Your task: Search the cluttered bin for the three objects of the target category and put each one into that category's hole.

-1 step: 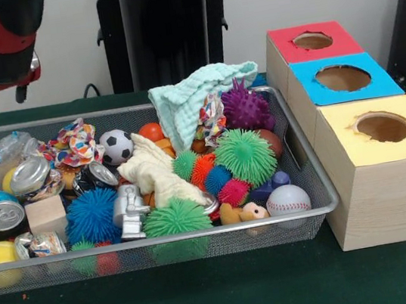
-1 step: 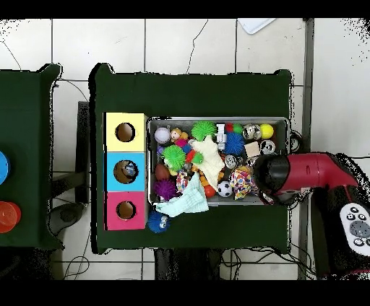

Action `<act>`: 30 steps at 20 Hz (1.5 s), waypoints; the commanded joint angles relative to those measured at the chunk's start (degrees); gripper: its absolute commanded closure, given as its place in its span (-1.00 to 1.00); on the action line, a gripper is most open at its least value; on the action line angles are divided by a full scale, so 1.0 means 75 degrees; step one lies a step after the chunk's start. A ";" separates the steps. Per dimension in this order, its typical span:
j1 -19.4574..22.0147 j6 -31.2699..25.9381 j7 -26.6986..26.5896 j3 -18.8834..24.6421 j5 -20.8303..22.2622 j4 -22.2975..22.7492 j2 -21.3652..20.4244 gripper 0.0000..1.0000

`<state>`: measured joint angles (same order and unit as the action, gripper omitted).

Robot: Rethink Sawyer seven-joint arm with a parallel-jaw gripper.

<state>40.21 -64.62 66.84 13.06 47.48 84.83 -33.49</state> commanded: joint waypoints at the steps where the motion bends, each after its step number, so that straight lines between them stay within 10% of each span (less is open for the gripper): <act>1: 0.0567 0.0960 -0.1002 0.0365 -0.0151 0.0917 0.0086 -1.00; 14: 0.2213 0.2688 -0.2204 0.1848 -0.0279 0.1690 0.0211 -1.00; 30: 0.2924 0.3275 -0.1539 0.2235 0.0172 0.2012 0.0910 -1.00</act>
<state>61.97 -47.03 66.84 24.07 46.91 94.55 -33.35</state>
